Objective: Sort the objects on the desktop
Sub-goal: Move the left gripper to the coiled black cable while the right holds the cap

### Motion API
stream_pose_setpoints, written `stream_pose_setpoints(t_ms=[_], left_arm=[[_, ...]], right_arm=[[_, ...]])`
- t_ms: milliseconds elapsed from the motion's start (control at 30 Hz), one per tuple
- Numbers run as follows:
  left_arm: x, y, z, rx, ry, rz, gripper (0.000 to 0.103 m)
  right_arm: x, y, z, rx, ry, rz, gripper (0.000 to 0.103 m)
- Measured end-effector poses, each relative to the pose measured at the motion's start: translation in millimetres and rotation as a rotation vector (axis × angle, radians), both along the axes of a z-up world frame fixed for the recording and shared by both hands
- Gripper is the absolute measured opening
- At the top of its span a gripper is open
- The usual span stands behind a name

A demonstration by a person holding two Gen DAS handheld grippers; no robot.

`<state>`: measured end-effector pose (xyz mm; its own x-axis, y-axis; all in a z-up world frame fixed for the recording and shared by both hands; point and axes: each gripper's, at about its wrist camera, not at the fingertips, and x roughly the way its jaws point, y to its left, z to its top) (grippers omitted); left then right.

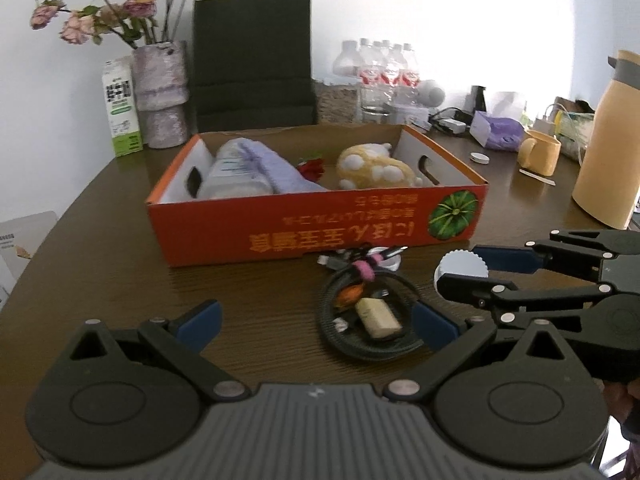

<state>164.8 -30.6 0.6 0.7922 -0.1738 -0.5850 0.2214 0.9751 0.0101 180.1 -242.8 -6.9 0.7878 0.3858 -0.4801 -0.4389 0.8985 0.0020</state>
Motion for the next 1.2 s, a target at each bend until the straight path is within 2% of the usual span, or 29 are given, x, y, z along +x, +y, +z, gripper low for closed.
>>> stream_pose_setpoints(t_ms=[267,733,833,933,1200], left_arm=[[17.1,-29.0,-9.6,-0.010,0.054,-0.011,0.103],[54.8,-51.3,-40.1,0.002,0.179,0.052,0.103],[57.1,-55.4,-42.7,0.031,0.170,0.066,0.103],[57.1,-54.7,-43.7,0.008,0.153,0.086,0.103],[53.0,-60.5,-44.5,0.028,0.134,0.075,0.099]], right_arm=[[5.6,-31.7,-5.8,0.012,0.013,-0.038,0.038],[17.9,-58.2,-19.2,0.037,0.045,-0.058,0.038],[21.3,-59.1,-20.7,0.043,0.060,-0.052,0.038],[21.2,-59.5,-20.8,0.048,0.061,-0.049,0.038],[21.1,-58.0,-19.9,0.052,0.064,-0.048,0.038]])
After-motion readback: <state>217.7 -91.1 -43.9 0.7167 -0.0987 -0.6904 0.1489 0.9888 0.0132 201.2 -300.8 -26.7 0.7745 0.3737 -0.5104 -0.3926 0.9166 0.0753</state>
